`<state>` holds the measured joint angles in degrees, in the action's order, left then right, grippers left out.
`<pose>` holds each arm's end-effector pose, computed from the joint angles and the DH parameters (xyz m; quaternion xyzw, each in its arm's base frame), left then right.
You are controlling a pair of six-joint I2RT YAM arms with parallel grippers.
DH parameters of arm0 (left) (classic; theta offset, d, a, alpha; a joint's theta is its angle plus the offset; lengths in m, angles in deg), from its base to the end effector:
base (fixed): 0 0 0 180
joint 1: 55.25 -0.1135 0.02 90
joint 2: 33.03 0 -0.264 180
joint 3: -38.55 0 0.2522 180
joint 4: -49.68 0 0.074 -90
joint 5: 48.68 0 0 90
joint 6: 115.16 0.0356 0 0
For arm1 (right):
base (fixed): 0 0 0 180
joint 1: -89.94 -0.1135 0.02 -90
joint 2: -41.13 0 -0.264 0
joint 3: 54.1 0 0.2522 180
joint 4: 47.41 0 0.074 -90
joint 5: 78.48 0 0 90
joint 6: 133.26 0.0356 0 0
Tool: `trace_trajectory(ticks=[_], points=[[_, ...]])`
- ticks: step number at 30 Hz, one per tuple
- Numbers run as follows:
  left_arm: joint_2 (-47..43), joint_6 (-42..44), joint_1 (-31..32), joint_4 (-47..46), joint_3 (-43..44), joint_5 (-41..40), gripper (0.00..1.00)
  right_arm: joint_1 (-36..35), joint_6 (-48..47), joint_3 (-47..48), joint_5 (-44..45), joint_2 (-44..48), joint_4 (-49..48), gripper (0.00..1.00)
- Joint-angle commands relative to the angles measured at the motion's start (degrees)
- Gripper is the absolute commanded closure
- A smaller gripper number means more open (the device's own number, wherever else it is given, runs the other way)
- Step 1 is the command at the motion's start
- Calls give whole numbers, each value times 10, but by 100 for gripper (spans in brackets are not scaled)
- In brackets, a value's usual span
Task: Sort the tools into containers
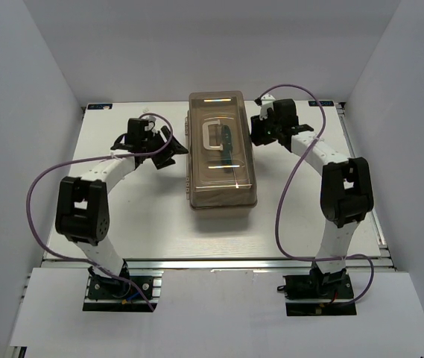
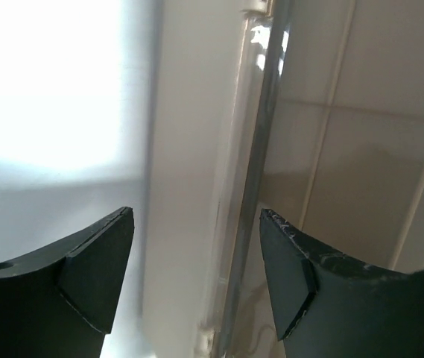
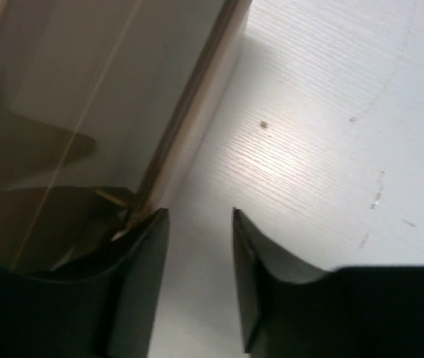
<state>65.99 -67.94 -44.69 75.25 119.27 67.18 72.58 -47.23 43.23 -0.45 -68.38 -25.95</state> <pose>0.3680 -0.0844 0.2216 -0.1646 0.8858 -0.3554 0.2488 0.4228 0.1399 0.2488 -0.2106 0.8524 0.1460 0.4558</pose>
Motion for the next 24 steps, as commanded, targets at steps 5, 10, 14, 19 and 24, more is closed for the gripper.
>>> trace_trajectory(ticks=[5,10,14,19,24], points=[[-189,9,9,225,80,-386,21,-17,-110,28,-43,57,48,42],[-358,31,9,211,47,-415,21,-79,-158,34,-81,65,87,41],[-460,30,8,242,15,-407,21,-150,-167,90,-76,31,95,38],[-585,13,8,292,-30,-403,21,-216,-183,156,-55,-23,97,35],[-656,-4,9,341,-47,-403,21,-257,-142,189,-7,-61,70,34]])
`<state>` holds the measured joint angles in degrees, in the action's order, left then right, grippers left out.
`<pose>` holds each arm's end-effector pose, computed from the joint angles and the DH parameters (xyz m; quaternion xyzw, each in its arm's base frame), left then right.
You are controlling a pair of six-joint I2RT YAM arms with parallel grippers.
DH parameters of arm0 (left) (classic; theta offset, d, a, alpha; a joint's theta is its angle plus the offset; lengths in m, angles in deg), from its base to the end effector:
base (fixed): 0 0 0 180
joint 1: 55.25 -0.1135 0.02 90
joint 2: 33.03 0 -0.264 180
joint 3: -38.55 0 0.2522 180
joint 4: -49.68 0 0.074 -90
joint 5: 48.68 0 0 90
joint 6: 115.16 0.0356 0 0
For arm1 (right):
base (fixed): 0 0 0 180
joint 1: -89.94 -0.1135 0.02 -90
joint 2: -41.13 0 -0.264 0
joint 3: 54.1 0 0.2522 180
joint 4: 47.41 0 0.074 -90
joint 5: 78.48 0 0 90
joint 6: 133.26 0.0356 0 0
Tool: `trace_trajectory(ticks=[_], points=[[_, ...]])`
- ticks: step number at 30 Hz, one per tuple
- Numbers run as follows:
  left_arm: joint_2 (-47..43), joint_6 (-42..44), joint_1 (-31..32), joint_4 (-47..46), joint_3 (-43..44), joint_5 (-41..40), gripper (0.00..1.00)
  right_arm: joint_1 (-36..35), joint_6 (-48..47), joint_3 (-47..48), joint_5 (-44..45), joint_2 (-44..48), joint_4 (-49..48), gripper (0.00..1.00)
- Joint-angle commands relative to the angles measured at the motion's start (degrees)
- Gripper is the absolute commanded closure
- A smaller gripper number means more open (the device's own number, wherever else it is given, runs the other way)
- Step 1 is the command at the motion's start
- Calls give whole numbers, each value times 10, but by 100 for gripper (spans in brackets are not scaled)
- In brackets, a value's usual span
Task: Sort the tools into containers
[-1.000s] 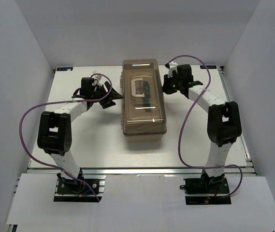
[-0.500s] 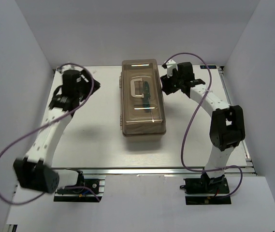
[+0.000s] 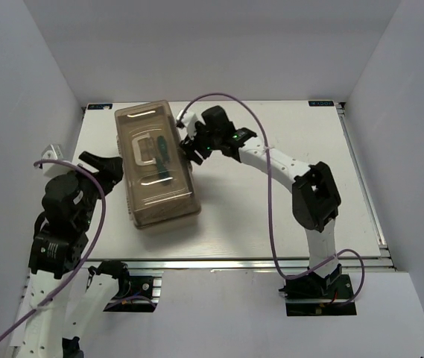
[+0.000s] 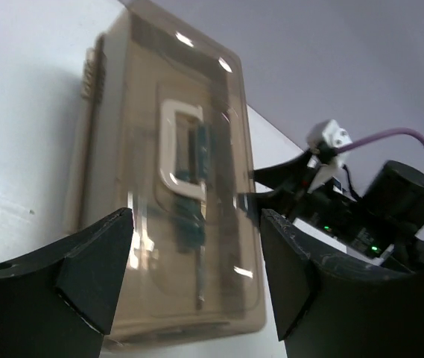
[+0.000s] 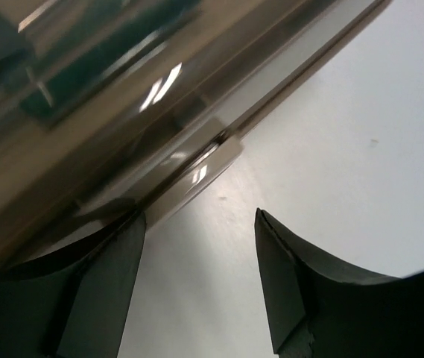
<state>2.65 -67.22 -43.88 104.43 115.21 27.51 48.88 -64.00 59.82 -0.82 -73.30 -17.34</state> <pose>0.1011 -0.0117 0.4070 -0.2783 0.7336 -0.1910 0.5899 0.3532 0.3178 0.2963 -0.4892 0.7136 0.1788 0.4685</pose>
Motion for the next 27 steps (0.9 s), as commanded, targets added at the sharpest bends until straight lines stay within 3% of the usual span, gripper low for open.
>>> trace_trajectory(ticks=[1,6,12,17,19,23,27], points=[[-31,-14,0,54,-8,-5,21,-21,28,18,12,-8,-21,34],[-61,-17,0,58,-23,18,21,6,32,-31,50,35,-26,28],[-17,12,0,-56,-60,176,20,108,85,-115,8,140,8,16],[52,19,0,-172,-73,293,9,133,128,-163,35,225,51,11],[83,23,0,-211,-67,313,2,135,126,-178,59,266,61,11],[134,35,16,-242,-45,345,2,139,112,-219,88,333,43,11],[167,54,60,-257,-27,321,2,144,111,-253,87,398,12,11]])
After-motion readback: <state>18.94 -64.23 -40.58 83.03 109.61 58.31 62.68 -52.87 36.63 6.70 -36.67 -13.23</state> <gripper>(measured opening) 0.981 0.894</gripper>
